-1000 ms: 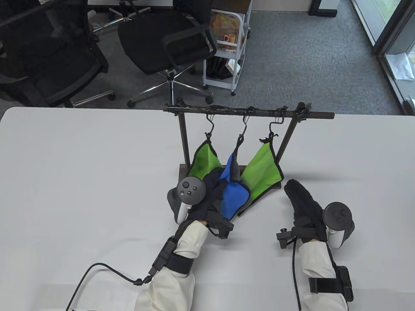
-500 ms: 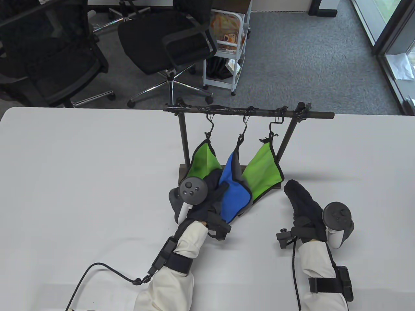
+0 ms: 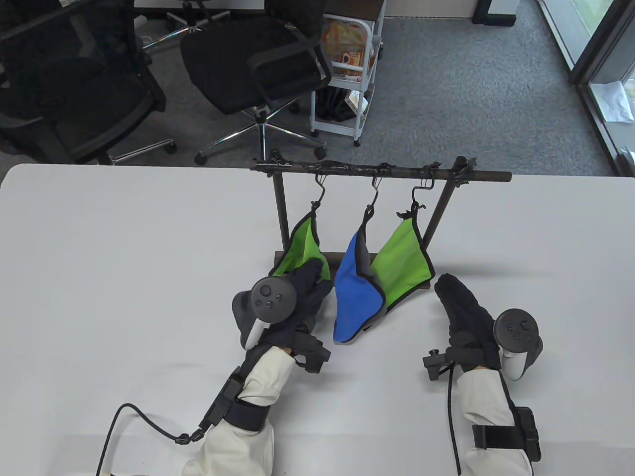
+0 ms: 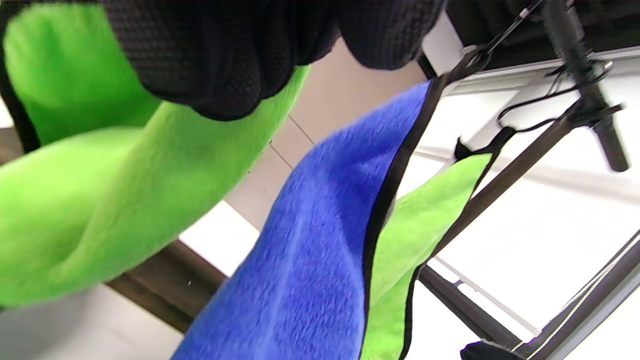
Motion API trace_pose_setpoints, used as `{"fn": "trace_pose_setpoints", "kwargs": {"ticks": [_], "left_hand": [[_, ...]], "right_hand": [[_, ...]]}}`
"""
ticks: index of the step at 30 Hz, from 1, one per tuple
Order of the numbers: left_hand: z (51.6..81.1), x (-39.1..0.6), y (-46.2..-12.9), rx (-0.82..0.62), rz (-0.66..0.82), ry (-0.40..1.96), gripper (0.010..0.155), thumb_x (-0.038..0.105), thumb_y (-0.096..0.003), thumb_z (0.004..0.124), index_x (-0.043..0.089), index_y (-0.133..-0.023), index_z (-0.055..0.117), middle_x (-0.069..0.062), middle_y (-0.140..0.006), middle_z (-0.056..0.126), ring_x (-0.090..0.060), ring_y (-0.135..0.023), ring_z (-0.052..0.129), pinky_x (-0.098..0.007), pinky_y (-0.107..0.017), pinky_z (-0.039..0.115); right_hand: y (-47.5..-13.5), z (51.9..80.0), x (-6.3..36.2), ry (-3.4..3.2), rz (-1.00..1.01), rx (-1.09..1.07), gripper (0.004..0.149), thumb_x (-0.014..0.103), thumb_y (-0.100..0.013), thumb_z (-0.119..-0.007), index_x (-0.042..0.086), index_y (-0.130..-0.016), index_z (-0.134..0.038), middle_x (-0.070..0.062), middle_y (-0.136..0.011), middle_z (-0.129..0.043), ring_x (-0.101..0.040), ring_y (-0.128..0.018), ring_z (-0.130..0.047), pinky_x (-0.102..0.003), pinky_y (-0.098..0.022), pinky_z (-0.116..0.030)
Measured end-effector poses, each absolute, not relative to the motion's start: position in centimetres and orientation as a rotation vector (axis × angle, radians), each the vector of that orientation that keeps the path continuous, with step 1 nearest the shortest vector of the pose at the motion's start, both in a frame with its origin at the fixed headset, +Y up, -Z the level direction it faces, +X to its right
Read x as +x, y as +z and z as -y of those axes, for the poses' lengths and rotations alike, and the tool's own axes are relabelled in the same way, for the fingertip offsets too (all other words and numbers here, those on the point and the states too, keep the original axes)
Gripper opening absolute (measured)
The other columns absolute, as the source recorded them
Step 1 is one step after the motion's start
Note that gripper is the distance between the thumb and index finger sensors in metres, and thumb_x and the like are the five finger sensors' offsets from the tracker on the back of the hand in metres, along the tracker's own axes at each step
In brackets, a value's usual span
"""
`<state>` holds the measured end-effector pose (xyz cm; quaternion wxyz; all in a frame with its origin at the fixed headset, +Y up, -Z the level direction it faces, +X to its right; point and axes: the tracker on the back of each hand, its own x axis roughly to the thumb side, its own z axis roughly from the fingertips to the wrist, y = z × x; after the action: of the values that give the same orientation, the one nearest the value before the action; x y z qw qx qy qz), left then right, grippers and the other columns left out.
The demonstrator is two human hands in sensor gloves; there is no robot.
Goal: Hook hand towel onto s-hook
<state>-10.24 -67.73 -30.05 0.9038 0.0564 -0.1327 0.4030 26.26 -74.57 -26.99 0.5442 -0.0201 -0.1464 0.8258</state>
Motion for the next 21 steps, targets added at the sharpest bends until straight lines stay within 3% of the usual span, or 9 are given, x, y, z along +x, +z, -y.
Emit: {"fn": "trace_pose_setpoints", "kwargs": {"ticks": [8,13,16,21], "left_hand": [[65.8,-13.3,-27.6,0.224,0.315,0.834,0.055,0.035,-0.0551,0.072,0.008,-0.103,0.07,-0.02,-0.094,0.082,-0.034,-0.073,0.094,-0.033,-0.045,0.09],[66.5,-15.3,-26.8,0.313,0.294,0.635,0.059,0.039,-0.0577,0.065,0.008,-0.108,0.063,-0.021,-0.096,0.08,-0.035,-0.075,0.092,-0.035,-0.047,0.089],[67.5,-16.2,-26.7,0.348,0.286,0.487,0.066,0.043,-0.0582,0.061,0.007,-0.113,0.052,-0.023,-0.102,0.072,-0.04,-0.082,0.086,-0.039,-0.054,0.085],[69.8,-17.1,-26.9,0.314,0.281,0.312,0.075,0.049,-0.0584,0.056,0.008,-0.117,0.034,-0.026,-0.115,0.053,-0.056,-0.097,0.061,-0.055,-0.068,0.07]], "right_hand": [[-26.4,72.0,25.6,2.071,0.451,0.042,0.048,0.025,-0.059,-0.066,0.004,-0.102,-0.065,-0.028,-0.095,-0.074,-0.047,-0.085,-0.073,-0.065,-0.064,-0.057],[-25.6,69.9,24.9,2.23,0.614,0.105,0.048,0.025,-0.059,-0.066,0.006,-0.102,-0.064,-0.026,-0.097,-0.073,-0.046,-0.087,-0.071,-0.065,-0.067,-0.054],[-25.0,69.3,24.4,2.354,0.704,0.113,0.048,0.025,-0.059,-0.066,0.007,-0.104,-0.063,-0.025,-0.099,-0.07,-0.046,-0.092,-0.067,-0.065,-0.07,-0.049],[-24.3,69.0,23.5,2.546,0.809,0.141,0.051,0.027,-0.059,-0.065,0.009,-0.106,-0.057,-0.024,-0.104,-0.063,-0.047,-0.1,-0.048,-0.064,-0.072,-0.035]]}}
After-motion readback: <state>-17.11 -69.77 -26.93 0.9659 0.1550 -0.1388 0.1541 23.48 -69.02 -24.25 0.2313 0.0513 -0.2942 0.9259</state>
